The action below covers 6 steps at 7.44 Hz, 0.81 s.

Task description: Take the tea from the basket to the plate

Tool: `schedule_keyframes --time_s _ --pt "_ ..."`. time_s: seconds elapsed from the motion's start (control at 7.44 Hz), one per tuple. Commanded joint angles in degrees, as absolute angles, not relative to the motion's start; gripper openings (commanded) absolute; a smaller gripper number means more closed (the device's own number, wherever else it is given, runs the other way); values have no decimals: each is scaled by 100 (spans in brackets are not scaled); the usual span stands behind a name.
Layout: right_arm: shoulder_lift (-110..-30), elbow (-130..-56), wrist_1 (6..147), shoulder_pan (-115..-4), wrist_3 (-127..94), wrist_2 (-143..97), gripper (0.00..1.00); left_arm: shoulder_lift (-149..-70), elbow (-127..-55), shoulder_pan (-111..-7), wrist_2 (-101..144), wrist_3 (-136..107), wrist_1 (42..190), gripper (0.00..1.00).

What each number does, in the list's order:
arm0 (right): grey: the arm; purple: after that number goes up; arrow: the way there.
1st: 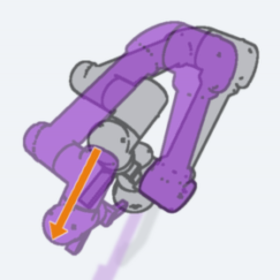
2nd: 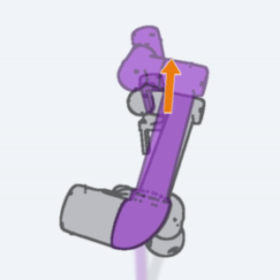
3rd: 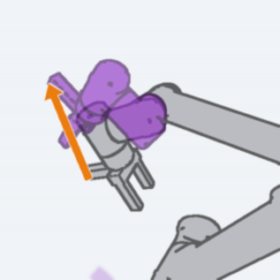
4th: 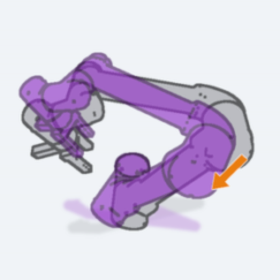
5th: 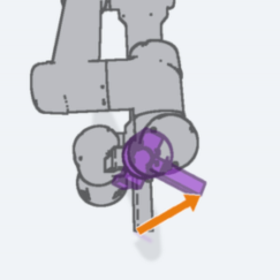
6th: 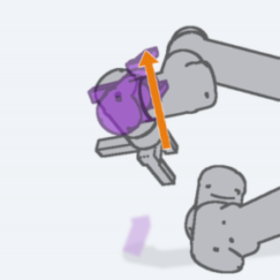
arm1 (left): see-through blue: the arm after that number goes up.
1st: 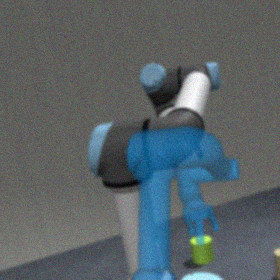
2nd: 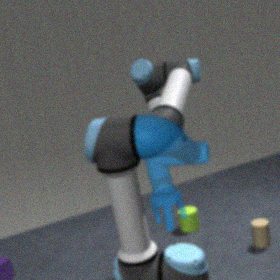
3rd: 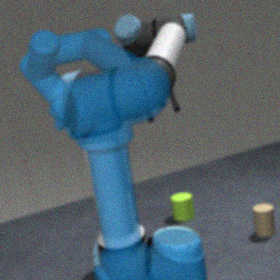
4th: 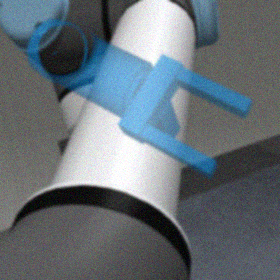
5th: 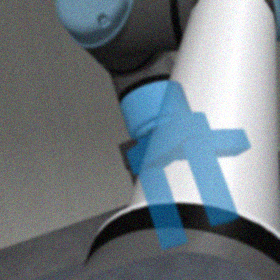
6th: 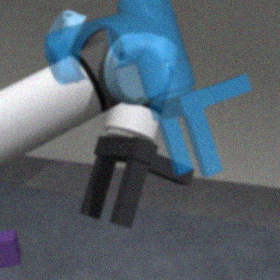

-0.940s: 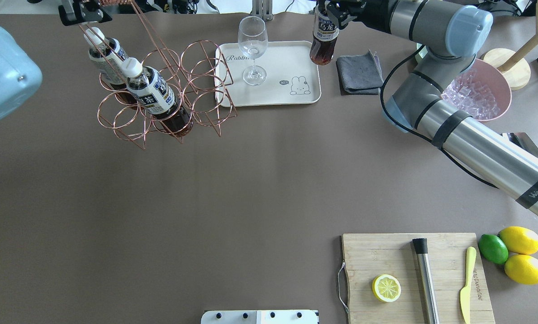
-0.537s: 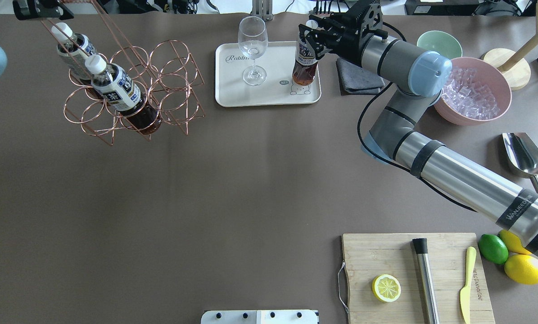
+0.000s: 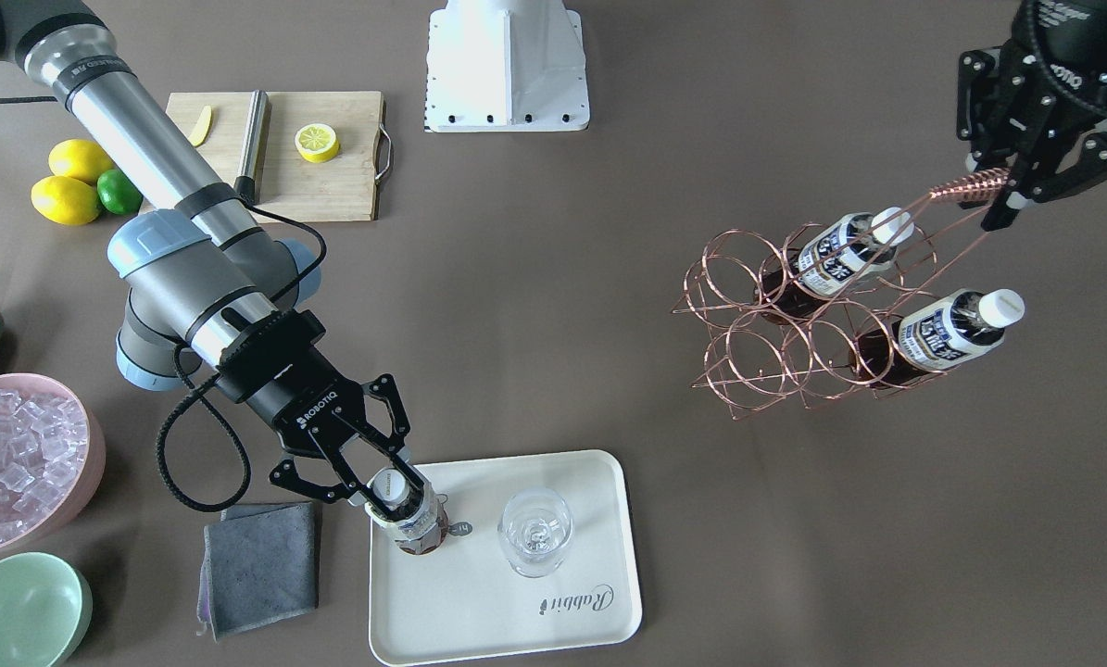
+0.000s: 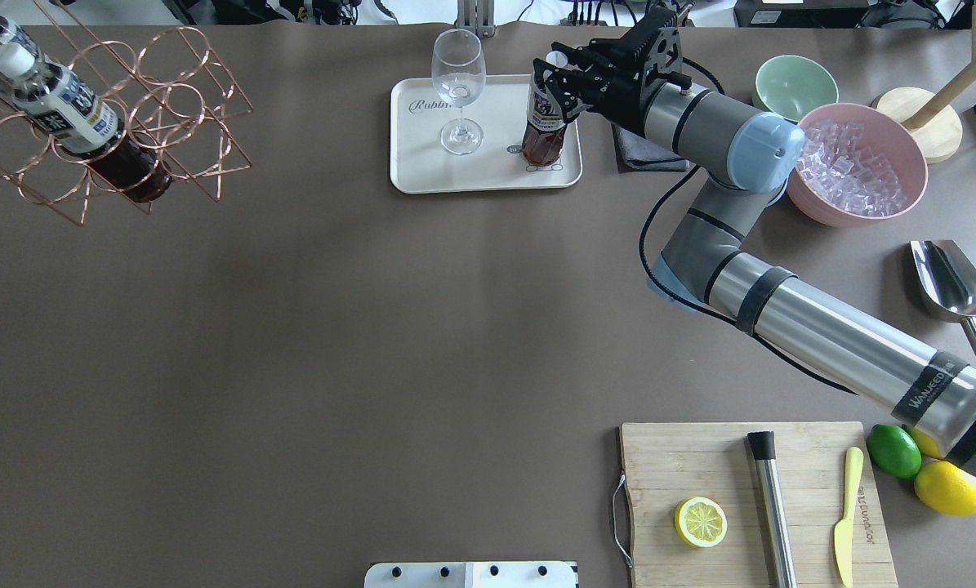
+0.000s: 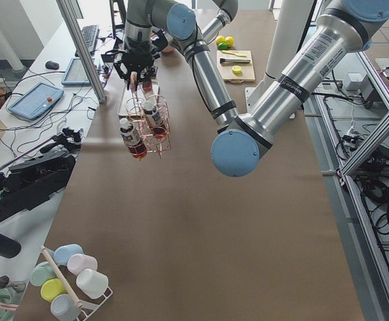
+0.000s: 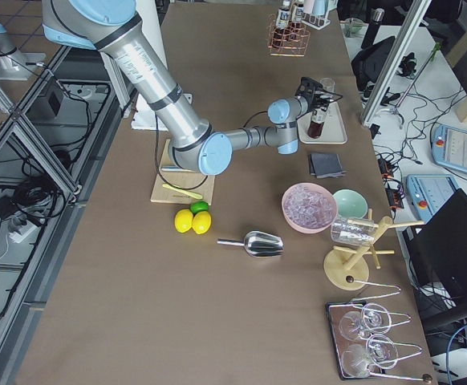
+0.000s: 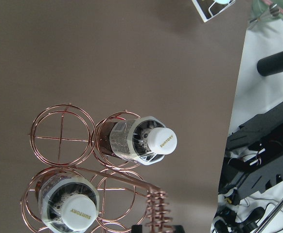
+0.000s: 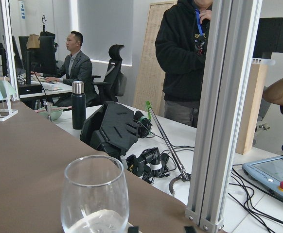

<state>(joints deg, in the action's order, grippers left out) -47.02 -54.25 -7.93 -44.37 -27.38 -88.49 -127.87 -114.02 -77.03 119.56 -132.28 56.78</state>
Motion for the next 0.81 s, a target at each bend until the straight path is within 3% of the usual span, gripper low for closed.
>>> schedule_keyframes --time_s 0.0,0.13,0.27,0.67 --pt "-4711 -5440 -800 -4395 -2742 -8789 0 -12604 -10691 -8786 12583 -12055 5722 0" --pt "-4711 -5484 -809 -4403 -2742 -8789 7 -12586 -10235 -8954 12603 -11510 5948 0" --pt "-4754 -5632 -800 -4412 -2820 -8824 97 -12438 -9830 -9000 12604 -11261 6464 0" --pt "-4764 -5669 -791 -4430 -3023 -8833 100 -11411 -9642 -9141 12612 -10735 7864 0"
